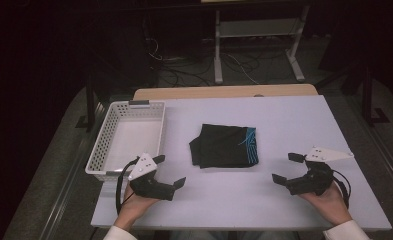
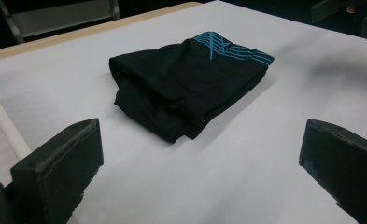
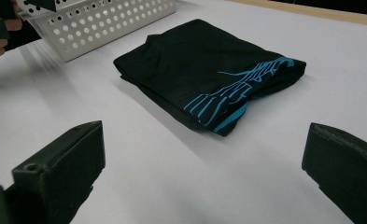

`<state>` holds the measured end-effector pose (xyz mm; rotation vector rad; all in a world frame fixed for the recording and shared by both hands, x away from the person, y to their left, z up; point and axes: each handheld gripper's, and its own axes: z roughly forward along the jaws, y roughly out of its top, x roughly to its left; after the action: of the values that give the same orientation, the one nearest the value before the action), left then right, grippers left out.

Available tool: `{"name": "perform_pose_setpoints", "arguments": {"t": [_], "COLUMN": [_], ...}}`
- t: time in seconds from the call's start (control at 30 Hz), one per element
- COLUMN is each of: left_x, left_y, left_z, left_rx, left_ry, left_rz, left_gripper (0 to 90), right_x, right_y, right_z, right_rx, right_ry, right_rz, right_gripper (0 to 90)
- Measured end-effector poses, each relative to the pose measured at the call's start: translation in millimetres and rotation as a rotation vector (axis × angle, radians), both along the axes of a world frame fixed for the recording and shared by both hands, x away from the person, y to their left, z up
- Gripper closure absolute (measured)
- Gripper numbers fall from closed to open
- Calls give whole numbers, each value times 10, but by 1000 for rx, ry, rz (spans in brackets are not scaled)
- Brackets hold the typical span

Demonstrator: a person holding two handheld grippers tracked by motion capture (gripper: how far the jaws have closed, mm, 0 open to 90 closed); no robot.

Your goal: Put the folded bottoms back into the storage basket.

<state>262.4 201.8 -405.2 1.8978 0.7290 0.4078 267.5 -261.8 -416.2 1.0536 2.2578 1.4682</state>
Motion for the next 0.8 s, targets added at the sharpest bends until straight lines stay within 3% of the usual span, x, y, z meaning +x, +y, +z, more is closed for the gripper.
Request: {"name": "perform_pose_setpoints", "arguments": {"t": [0.8], "left_x": [-43], "left_y": [-79], "left_z": [33], "left_rx": [-2], "left_ry": [-1], "left_rz": [-3], "left_gripper": [0], "right_x": [-16], "right_y": [13], "right_z": [35], "right_rx": [-3], "right_ry": [-10], "right_rz": [-4], "right_gripper": [0]}}
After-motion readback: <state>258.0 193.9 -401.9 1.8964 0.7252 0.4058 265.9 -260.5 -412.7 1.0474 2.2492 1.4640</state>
